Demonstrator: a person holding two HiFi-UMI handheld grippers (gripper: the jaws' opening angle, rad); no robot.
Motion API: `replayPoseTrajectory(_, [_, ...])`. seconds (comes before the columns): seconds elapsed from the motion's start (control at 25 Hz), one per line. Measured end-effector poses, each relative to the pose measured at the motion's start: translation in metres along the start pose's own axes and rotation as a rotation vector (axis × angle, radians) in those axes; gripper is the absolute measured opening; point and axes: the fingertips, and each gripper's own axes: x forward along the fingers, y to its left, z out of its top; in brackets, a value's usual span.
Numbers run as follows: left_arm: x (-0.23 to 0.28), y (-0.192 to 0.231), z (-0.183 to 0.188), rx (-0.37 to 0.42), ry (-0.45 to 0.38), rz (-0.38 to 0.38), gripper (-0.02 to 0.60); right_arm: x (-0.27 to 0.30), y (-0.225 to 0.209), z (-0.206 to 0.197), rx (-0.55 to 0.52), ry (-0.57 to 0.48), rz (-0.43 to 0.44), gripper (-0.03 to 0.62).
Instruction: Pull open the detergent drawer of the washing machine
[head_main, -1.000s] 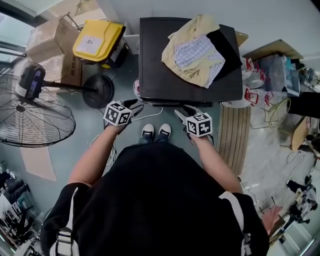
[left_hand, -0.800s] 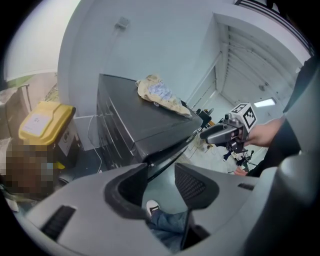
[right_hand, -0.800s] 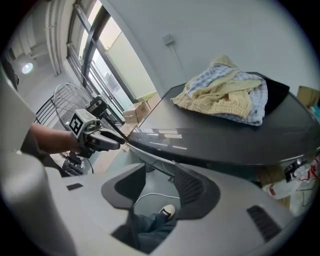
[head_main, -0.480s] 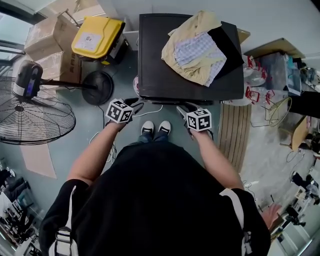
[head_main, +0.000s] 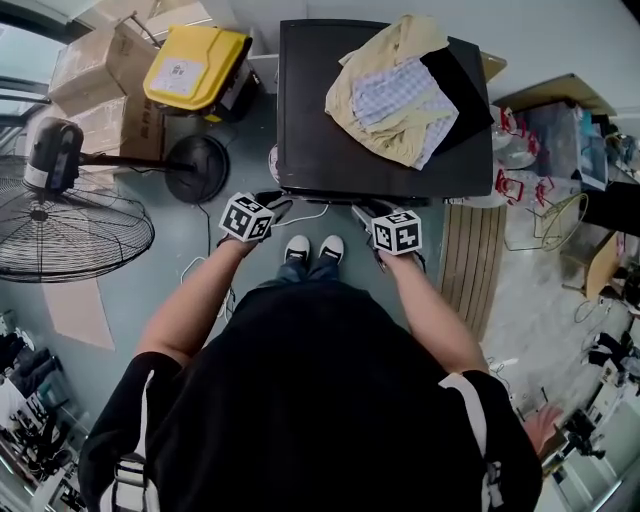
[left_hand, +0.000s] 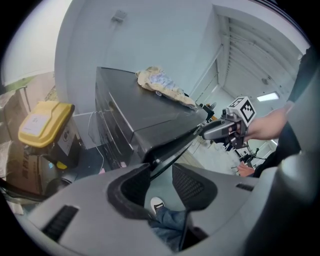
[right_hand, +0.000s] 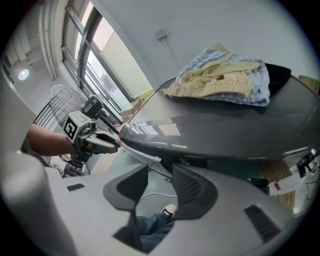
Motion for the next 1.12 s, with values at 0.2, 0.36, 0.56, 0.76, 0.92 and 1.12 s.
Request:
replayPoseTrajectory(0.2, [0.0013,0.0014,0.0014,-0.004,-0.008,0.007,0.14,0.0037,0.0031,0.0016,-0.013,-0.003,0.012,0.146])
replayPoseTrajectory(0.36, [0.0034,0.0029,0.0023,-0.004,-0.005,0.015,0.131,0.0071,0.0023,0.002,-0.02,-0.008,0.014,0.138])
replayPoseTrajectory(0.56, [0.0031,0.0029,0.0024,-0.005,0.004,0.02,0.124,0.0083,0.0018,0.0017,-0.02,-0.006,0.011,0.129])
replayPoseTrajectory(0.76, [0.0031,0.0037,0.002,-0.01,0.005,0.016,0.124,0.0086,0.0021,0.0018,-0.036,-0.002,0.011,0.118])
replayPoseTrajectory(0.92, [0.0033,0.0039,0.0016,-0.009,0.002,0.018,0.123,0.0088,0.0019,0.0012,-0.048,0.003,0.013,0.109])
replayPoseTrajectory(1.12, [0.0036,0.0035,0.0016,0.003,0.008,0.024,0.115,0.0078,0.0005,0.0007,-0.069,0.015,0.025,0.094])
